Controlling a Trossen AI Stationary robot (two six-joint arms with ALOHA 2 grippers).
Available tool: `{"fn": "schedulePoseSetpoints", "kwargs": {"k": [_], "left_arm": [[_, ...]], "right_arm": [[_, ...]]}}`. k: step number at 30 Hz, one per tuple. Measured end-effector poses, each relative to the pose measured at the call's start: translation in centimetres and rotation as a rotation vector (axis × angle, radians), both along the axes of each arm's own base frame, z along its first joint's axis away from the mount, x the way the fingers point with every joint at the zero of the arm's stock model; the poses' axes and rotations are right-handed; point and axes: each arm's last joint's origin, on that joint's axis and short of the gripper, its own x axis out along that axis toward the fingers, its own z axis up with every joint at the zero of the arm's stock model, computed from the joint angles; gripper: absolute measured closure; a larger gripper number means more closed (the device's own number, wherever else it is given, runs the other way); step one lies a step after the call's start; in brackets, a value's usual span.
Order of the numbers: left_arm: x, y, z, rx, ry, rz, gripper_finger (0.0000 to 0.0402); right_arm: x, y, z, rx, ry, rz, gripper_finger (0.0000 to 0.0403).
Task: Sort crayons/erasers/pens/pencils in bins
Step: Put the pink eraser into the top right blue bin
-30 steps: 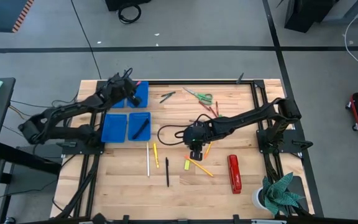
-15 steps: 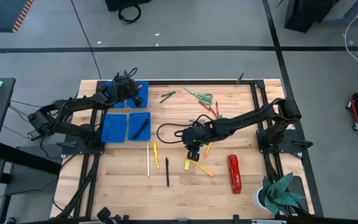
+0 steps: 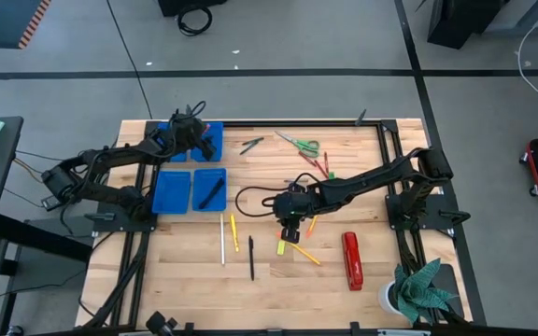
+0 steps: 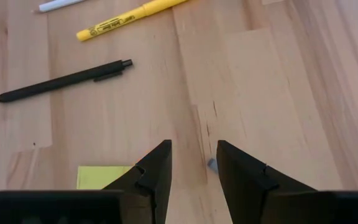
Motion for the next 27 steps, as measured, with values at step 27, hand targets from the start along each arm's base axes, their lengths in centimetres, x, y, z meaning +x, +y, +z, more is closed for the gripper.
{"fn": "schedulePoseSetpoints", "kwargs": {"k": [27], "left_arm": [[-0.21, -0.42, -0.63, -0.087, 0.025, -0.038, 0.0208]], "right_arm": [[0.00, -0.03, 0.00, -0.001, 0.000, 0.000, 0.0270]]}}
